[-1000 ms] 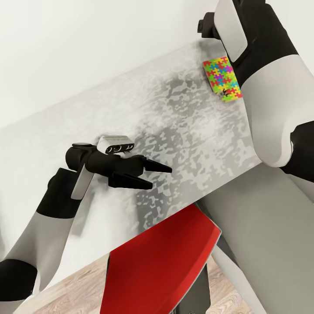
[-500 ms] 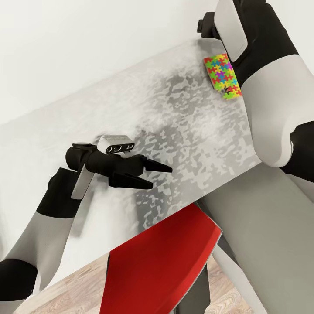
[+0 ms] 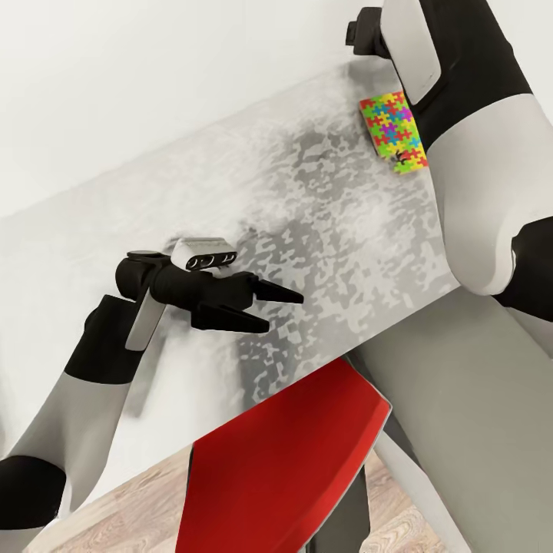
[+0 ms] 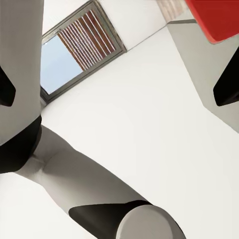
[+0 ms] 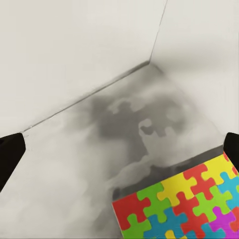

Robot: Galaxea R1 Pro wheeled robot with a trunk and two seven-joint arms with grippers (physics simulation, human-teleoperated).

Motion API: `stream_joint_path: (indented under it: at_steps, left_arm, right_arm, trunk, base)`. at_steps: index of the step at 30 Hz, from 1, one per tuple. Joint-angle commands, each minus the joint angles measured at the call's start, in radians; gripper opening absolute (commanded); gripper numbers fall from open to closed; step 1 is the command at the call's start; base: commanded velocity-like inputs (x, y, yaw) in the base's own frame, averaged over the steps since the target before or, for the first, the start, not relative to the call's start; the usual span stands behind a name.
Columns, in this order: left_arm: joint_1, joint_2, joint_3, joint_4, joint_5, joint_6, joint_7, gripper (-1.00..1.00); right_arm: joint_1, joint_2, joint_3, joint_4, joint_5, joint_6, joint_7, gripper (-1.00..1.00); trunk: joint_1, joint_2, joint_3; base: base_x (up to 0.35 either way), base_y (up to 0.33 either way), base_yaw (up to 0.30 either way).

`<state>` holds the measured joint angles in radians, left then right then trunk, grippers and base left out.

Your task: Put all the toys in the child's room - the three board games (two on the bed and one on the table), the two jigsaw puzzles on the table, and the tennis ball on the table - inside the toy box on the table in the child's room.

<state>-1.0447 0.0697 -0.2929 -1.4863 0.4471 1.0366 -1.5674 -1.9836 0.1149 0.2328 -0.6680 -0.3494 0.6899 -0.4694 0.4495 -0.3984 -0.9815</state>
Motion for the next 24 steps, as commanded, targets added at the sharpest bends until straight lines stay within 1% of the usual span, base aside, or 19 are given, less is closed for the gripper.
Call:
stream_joint_path:
  at_steps: [1,9,20,24]
  left_arm:
    - [-0.001,0.001,-0.002,0.000,0.001,0.011,-0.003,1.00]
    - [-0.001,0.001,-0.002,0.000,0.001,0.011,-0.003,1.00]
    - [-0.001,0.001,-0.002,0.000,0.001,0.011,-0.003,1.00]
    - [-0.001,0.001,-0.002,0.000,0.001,0.011,-0.003,1.00]
  right_arm:
    - [0.000,-0.001,0.005,-0.010,-0.009,0.001,0.000,1.00]
    - [0.003,-0.001,0.006,-0.066,-0.003,0.002,0.049,1.00]
    - [0.003,-0.002,0.005,-0.079,-0.002,0.003,0.068,1.00]
    - [0.003,-0.003,0.005,-0.080,-0.001,0.003,0.091,1.00]
  trunk:
    - [0.001,-0.002,-0.002]
    - [0.001,-0.002,-0.014]
    - [0.001,-0.002,-0.032]
    - [0.001,-0.002,-0.039]
  base:
    - [0.000,0.000,0.000]
    - [0.000,0.000,0.000]
    - [0.000,0.000,0.000]
    - [0.000,0.000,0.000]
